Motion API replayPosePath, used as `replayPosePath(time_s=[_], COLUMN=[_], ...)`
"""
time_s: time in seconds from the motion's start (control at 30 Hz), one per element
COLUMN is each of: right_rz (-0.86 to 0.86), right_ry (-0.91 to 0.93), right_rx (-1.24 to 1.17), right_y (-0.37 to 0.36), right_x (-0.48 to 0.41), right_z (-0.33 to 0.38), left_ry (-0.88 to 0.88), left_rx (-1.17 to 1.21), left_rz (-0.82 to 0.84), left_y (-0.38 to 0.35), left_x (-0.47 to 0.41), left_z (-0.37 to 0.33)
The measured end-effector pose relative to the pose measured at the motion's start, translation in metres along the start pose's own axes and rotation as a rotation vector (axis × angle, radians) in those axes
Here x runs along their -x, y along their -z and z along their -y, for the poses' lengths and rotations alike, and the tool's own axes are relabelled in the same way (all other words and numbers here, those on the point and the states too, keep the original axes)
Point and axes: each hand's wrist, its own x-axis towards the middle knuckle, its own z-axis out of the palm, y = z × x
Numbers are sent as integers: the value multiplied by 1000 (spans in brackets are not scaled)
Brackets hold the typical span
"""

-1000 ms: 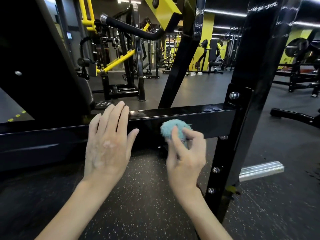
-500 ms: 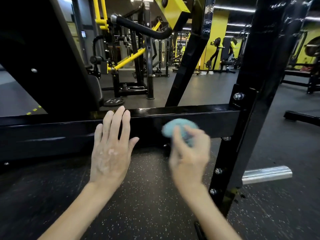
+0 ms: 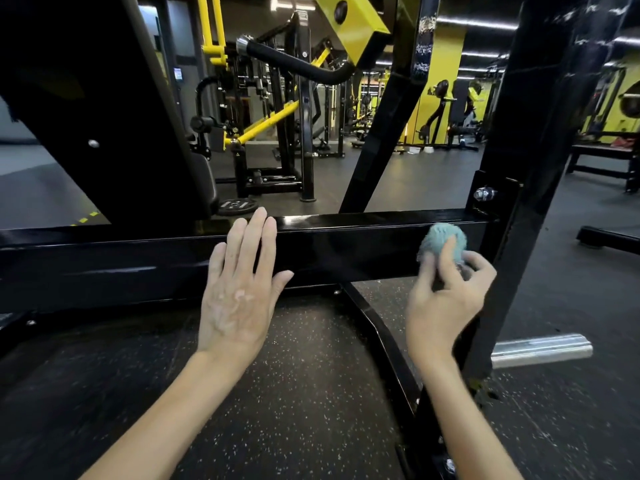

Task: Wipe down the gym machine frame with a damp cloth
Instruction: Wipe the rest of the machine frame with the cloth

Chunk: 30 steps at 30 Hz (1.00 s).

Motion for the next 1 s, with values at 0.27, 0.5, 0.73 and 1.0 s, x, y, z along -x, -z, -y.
replayPosePath(time_s=[0.27, 0.5, 0.73, 1.0], right_rz=[318, 130, 181, 530], right_ry=[347, 20, 104, 400], right_rx=[-87, -1, -103, -85], right_y=[-29, 15, -33, -65], right_x=[60, 3, 74, 123], right_z=[74, 6, 86, 160], left_ry=[-67, 118, 177, 136], left_rx=[32, 19, 48, 45], left_rz=[29, -2, -1, 20], left_y=[7, 26, 16, 18], left_x=[0, 22, 35, 36], left_z=[7, 83, 107, 113])
